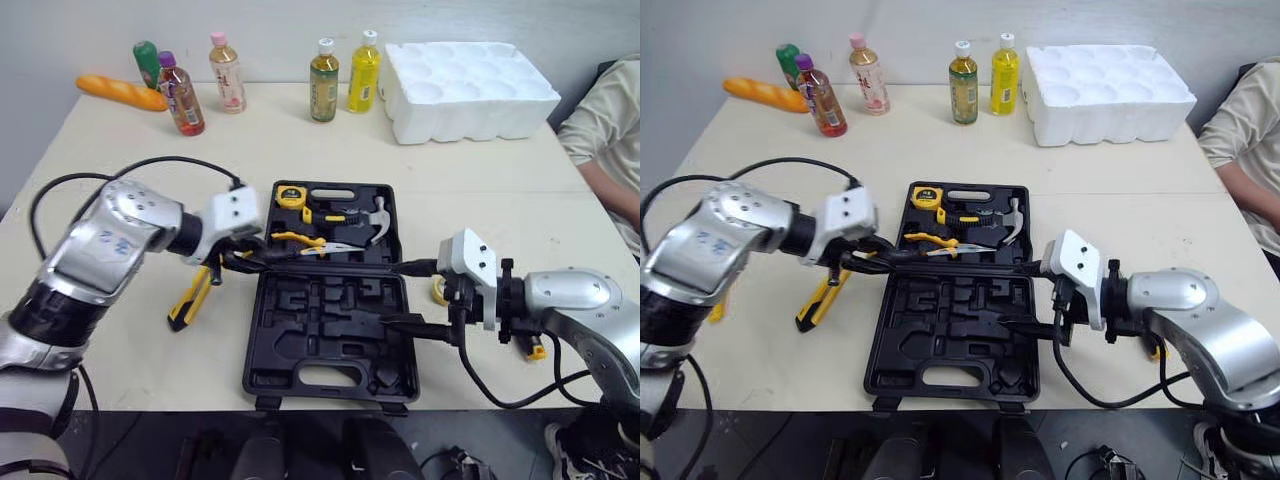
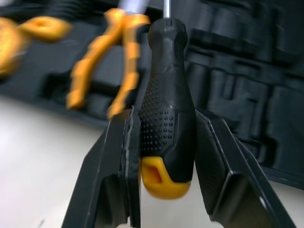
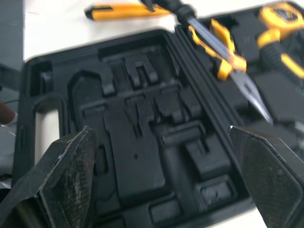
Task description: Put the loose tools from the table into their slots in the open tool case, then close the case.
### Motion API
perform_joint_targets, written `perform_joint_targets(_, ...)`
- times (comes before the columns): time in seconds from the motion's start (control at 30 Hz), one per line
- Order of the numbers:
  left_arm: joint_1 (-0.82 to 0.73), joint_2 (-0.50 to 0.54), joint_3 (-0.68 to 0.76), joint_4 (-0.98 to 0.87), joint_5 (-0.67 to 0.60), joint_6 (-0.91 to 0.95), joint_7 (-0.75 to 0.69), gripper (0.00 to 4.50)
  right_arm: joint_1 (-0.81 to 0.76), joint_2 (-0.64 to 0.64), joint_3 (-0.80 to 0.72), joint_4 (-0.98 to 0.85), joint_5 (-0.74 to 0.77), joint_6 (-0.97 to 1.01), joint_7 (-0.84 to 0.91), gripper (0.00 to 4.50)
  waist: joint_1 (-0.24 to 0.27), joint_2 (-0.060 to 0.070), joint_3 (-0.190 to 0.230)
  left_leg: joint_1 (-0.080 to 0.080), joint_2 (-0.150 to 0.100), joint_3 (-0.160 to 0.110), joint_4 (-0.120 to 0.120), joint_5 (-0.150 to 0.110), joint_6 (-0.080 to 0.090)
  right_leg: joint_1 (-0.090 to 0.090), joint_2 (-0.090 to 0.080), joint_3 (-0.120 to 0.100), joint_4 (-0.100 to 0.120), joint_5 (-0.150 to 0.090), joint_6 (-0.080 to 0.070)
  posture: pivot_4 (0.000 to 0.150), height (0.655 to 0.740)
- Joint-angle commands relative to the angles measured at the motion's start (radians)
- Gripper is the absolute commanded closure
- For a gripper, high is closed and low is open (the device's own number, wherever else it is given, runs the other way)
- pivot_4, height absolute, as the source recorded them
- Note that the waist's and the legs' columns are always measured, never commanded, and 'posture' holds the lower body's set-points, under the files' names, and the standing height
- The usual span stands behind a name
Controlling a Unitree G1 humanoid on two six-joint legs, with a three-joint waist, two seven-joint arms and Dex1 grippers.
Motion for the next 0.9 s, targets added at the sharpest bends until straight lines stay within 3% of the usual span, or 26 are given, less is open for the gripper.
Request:
perform_joint_targets(0.03, -0.069, -0.025, -0.060, 0.050, 0.051, -0.046, -0.102, 3.39, 0.066, -0.015, -0.059, -0.076, 0.002, 0.043, -0.070, 0.00, 0.003, -0.001, 0.000, 0.000, 0.000, 0.000, 0.001, 0.001, 0.000, 0.000, 0.000, 0.000, 0.001, 0.000, 0.000, 0.150, 0.7400)
perform_joint_targets(0.5, -0.155, -0.180, -0.146, 0.205, 0.219, -0.078, -0.131, 3.39, 0.172, 0.009, -0.074, -0.151, 0.005, 0.071, -0.194, 0.00, 0.005, -0.001, 0.001, 0.001, 0.000, 0.000, 0.008, 0.001, 0.002, 0.001, 0.000, 0.002, 0.004, 0.001, 0.001, 0.150, 0.7400)
perform_joint_targets(0.83, -0.152, -0.221, -0.145, 0.231, 0.266, -0.093, -0.144, 3.39, 0.181, 0.012, -0.074, -0.147, 0.006, 0.064, -0.204, 0.00, 0.005, -0.001, 0.001, 0.001, 0.000, 0.000, 0.009, 0.001, 0.002, 0.001, 0.000, 0.002, 0.005, 0.001, 0.001, 0.150, 0.7400)
perform_joint_targets(0.9, -0.154, -0.231, -0.128, 0.239, 0.261, -0.099, -0.140, 2.35, 0.178, 0.013, -0.072, -0.144, 0.005, 0.062, -0.203, 0.00, 0.006, -0.001, 0.001, 0.001, 0.000, 0.000, 0.009, 0.001, 0.002, 0.001, 0.000, 0.002, 0.005, 0.001, 0.001, 0.150, 0.7400)
